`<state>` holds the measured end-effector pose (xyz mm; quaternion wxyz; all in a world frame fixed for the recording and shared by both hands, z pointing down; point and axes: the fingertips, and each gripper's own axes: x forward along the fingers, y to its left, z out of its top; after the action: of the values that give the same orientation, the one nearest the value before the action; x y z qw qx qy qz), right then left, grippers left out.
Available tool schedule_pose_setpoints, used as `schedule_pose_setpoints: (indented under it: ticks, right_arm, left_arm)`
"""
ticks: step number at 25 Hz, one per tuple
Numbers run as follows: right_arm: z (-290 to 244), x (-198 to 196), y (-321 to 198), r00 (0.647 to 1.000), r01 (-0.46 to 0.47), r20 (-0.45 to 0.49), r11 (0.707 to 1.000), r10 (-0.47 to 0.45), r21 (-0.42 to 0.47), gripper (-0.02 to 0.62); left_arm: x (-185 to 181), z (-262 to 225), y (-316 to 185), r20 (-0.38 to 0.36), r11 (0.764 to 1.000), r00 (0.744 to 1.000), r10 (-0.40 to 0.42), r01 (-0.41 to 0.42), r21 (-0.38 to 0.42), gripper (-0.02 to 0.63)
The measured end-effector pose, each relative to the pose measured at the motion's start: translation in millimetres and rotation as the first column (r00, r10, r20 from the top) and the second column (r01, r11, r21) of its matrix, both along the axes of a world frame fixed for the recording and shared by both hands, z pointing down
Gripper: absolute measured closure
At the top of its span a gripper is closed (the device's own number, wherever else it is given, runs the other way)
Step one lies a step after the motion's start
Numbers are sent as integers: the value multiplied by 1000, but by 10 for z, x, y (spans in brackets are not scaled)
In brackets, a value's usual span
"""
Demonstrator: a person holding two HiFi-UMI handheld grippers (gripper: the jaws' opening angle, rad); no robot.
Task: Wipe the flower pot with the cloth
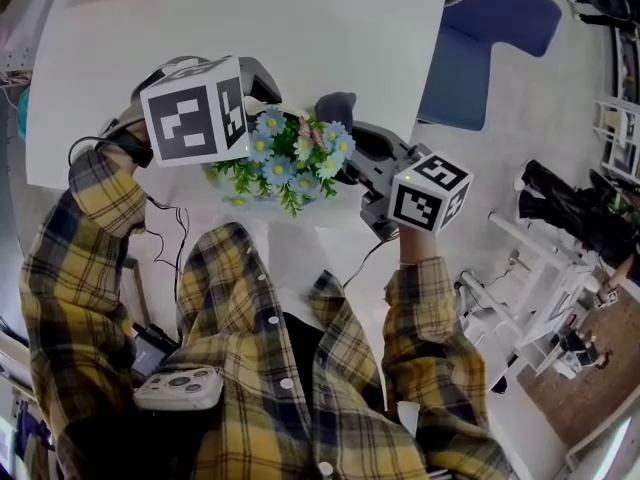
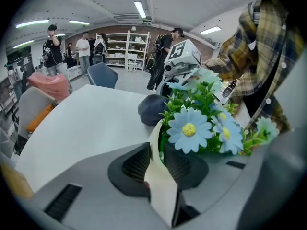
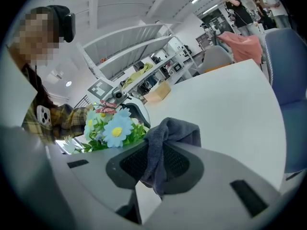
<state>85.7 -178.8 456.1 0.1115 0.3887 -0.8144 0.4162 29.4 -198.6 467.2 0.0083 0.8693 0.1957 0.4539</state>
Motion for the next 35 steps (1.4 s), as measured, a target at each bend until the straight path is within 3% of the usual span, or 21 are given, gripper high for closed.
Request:
schedule_pose_setpoints:
  ticks: [4,8,12,15,17,19,23,25,31,33,35]
  right_arm:
    - [-67,126,-116,1000,7,-4,1000,-7,11,532]
    - [-83,-8,-51,1000,12,1,1000,-12,18,532]
    - [-56,-16,-29,1000,19,17,1000,-19,12,532]
    - [-39,-31,-9,999,38,19,999,-38,6,532]
    - [-16,-52,4,999,42,25,999,-42,5,532]
    - [19,-68,19,999,36,32,999,-36,4,532]
    - [47,-81,29,999,19,48,1000,-19,-1,532]
    - [41,-84,19,999,20,46,1000,-20,0,532]
    - [28,-36,5,999,25,32,1000,-25,1,532]
    - [25,-28,5,999,24,32,1000,-24,-1,532]
    - [23,-34,9,999,22,32,1000,-22,-1,532]
  left_arm:
    - [178,-39,14,9,999,999,33,-33,-23,509]
    - [32,-51,128,8,998,1000,3,-2,-56,508]
    - [-9,-41,-10,-17,989,993,-118,116,-92,499]
    - [-58,-82,-196,-29,960,965,-260,255,-116,486]
    - [-137,-98,-307,-29,922,928,-371,364,-134,486]
    - [-229,-97,-415,-31,868,876,-481,471,-159,488]
    - [-438,-171,-570,-34,713,734,-679,647,-272,486]
    - [-591,-181,-573,-14,653,683,-730,691,-311,486]
    - [-902,-85,-364,97,482,575,-813,756,-442,461]
    - [-981,-7,-276,130,445,548,-826,776,-447,451]
    - [-1034,65,-150,160,428,545,-823,780,-457,445]
